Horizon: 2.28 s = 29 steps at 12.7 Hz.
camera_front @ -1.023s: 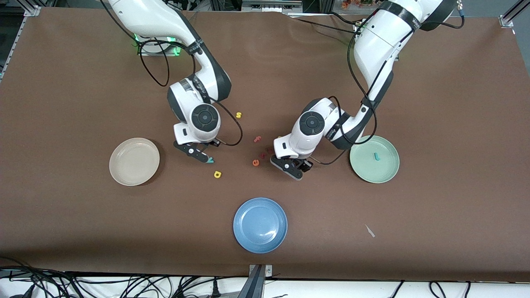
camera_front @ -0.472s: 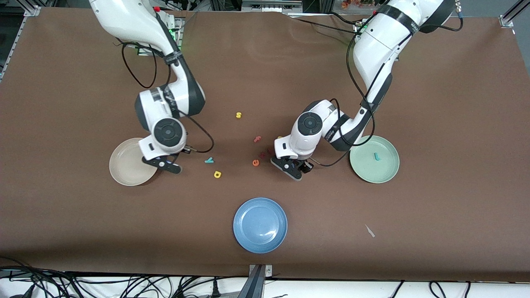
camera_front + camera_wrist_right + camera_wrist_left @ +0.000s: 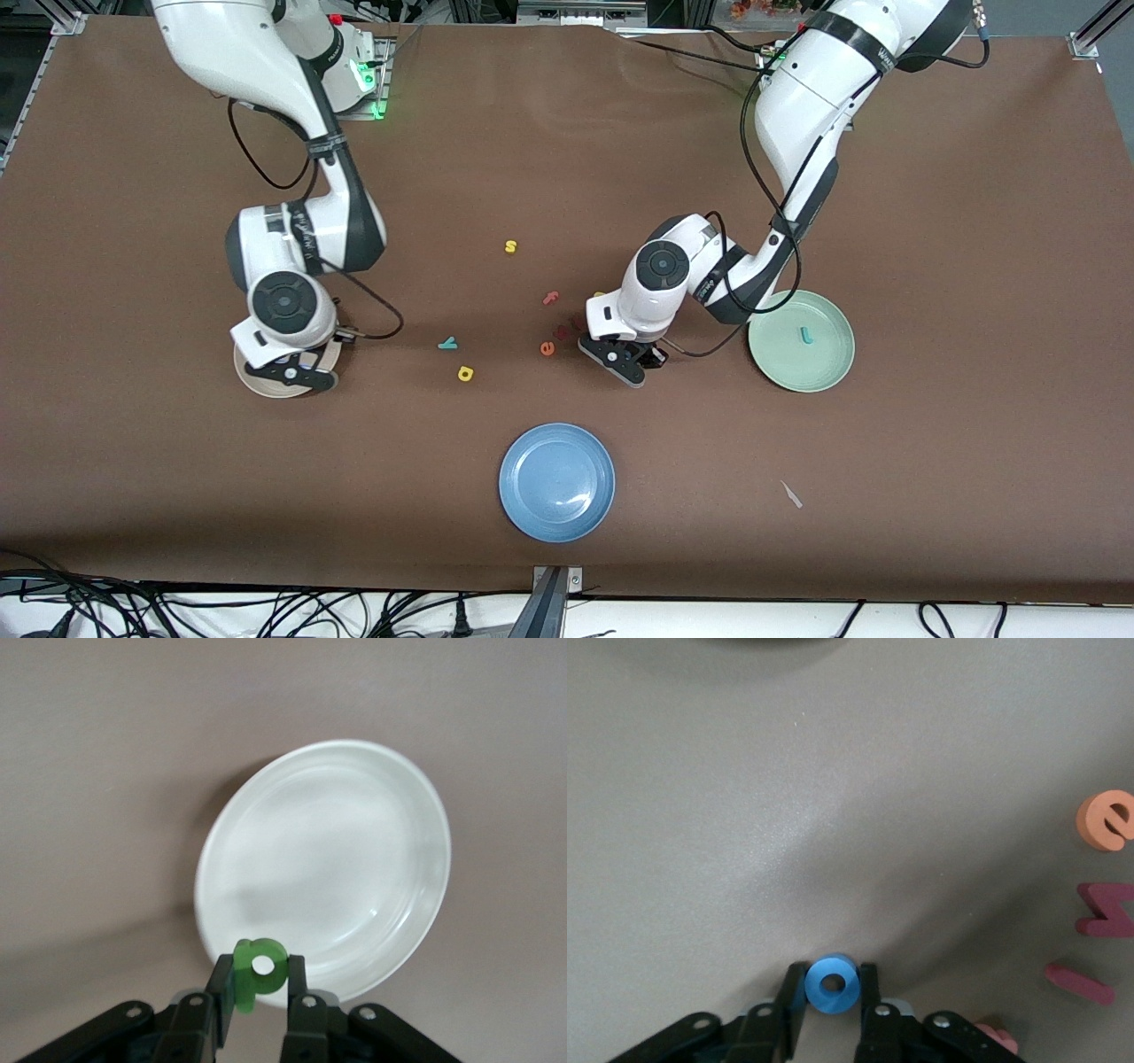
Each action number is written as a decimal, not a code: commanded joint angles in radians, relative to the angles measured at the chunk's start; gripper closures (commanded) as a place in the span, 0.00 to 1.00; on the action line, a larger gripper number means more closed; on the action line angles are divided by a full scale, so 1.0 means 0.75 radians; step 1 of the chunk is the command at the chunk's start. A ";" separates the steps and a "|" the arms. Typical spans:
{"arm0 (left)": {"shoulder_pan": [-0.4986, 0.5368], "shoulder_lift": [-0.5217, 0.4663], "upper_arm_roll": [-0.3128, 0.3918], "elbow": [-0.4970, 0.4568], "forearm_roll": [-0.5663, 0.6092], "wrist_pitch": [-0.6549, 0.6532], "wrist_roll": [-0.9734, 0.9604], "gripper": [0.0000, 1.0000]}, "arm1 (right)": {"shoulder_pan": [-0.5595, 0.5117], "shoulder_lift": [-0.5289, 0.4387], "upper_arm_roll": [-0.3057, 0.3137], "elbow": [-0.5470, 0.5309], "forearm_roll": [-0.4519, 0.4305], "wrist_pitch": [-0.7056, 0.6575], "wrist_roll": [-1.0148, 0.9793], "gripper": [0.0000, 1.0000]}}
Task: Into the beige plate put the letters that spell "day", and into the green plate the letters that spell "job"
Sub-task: 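Carry the ring to the green plate while the right gripper takes the p to beige, then open both grippers to release the letters onto the plates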
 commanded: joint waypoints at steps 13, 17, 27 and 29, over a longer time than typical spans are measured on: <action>0.414 -0.306 -0.062 -0.129 0.005 -0.439 0.389 0.92 | -0.174 -0.079 0.007 -0.279 0.254 0.391 -0.574 0.92; 0.712 -0.365 -0.207 -0.340 0.007 -0.411 0.481 0.89 | -0.205 -0.069 0.007 -0.273 0.359 0.391 -0.658 0.65; 0.905 -0.435 -0.328 -0.657 0.025 -0.173 0.497 0.01 | -0.185 -0.120 0.094 -0.258 0.376 0.317 -0.219 0.00; 0.905 -0.439 -0.330 -0.645 0.025 -0.182 0.500 0.00 | -0.183 -0.135 0.158 -0.258 0.376 0.315 0.044 0.00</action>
